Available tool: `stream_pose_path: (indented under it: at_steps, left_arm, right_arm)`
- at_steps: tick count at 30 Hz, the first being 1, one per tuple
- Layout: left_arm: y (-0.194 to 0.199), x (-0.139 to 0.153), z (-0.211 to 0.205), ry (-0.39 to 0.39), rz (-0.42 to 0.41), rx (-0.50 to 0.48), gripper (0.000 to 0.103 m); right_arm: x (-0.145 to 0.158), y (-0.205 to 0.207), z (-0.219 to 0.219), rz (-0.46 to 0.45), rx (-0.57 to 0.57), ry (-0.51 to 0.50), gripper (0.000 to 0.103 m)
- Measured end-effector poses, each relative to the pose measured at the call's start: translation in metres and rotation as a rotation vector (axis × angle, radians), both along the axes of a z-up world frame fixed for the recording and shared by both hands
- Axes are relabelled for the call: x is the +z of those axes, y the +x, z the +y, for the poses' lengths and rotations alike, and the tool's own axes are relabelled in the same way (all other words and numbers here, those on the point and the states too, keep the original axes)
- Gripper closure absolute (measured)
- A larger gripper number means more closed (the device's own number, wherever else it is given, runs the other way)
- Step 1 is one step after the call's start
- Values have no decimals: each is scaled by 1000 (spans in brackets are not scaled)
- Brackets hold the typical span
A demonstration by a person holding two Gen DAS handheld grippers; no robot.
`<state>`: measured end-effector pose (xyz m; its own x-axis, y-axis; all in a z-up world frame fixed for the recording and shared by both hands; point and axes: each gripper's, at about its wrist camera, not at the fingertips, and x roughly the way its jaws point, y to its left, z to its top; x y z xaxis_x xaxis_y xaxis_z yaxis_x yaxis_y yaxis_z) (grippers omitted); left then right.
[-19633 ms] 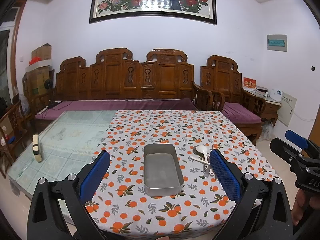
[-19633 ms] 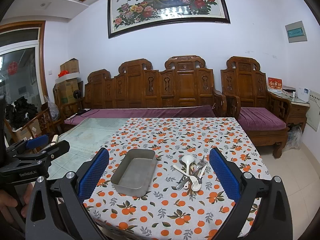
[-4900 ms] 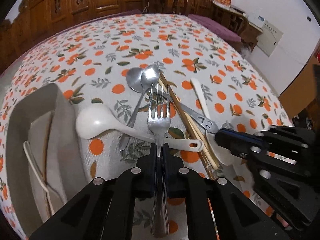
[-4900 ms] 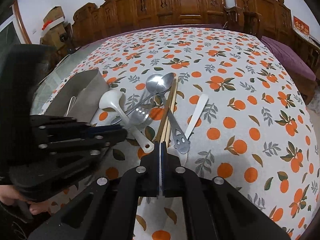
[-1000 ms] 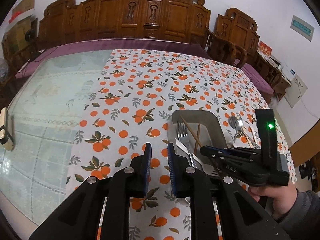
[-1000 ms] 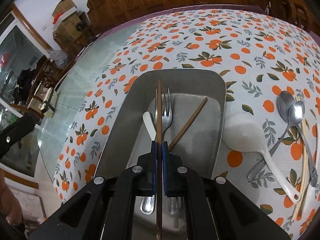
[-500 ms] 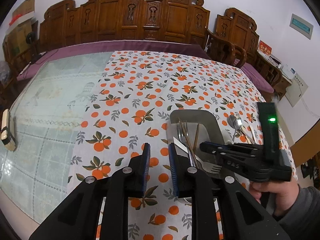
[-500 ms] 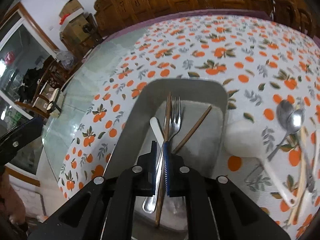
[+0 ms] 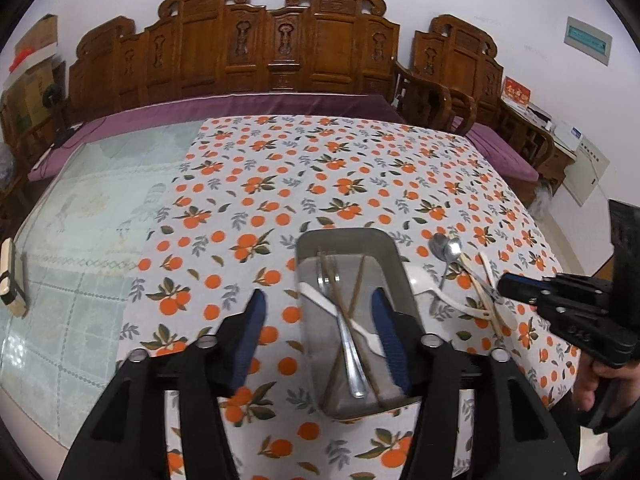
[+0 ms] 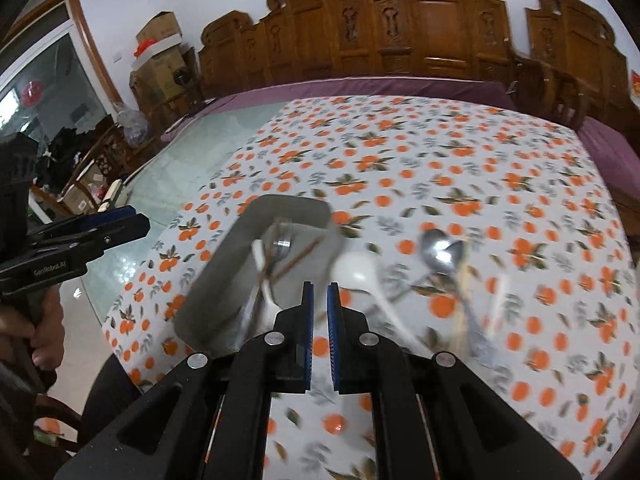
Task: Organize utensils
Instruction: 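Move the right gripper to the white plastic ladle and grasp its handle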
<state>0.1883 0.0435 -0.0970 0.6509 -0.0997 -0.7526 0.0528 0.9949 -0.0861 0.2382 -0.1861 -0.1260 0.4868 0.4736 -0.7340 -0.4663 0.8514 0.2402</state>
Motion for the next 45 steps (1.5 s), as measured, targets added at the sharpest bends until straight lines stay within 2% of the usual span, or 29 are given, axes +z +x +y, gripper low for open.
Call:
stream_pose_path:
  at_steps: [1,3,4,5,11,16,21,27,32,38,42,45]
  left_arm:
    - [0,0,-5,2,-3,-5,42]
    - [1,-1,-12,3,-5,-14,37]
    - [2,-1,-15,2,-6,-18,31]
    - [2,-1,-20,-3,-10,-24,29]
    - [11,-11,-44,-13,8,-64,27]
    - [18,-20,-62,-21,27,-95,27]
    - [18,-28,-71,-18,46,-111,27]
    - [17,-31,-70,-12,50,-109,27]
    - [17,-29,-65,-7,51,-101,27]
    - [15,-29,-61,-1,51,-102,27]
    - [15,-31,-61,-5,59,-101,27]
    - [17,-34,-63,-5,64,-108,27]
  right_arm:
    - [1,-2,-10,-7,-11,-7,94]
    - [2,-7,-28,-16,-35,-18,87]
    - [1,-8,-37,-16,-49,-24,82]
    - [0,-9,-44,-14,-59,-27,81]
    - [-18,-7,-84,36,-121,-56,81]
    - [-36,2,-91,72,-131,-73,81]
    - [-55,15,-70,100,-78,-94,81]
    - [-75,40,-25,105,19,-138,81]
    - [-97,60,8,112,88,-227,81]
    - [-110,71,21,131,123,-277,81]
    - [-112,72,25,113,140,-293,81]
    - [-113,72,25,117,155,-280,88]
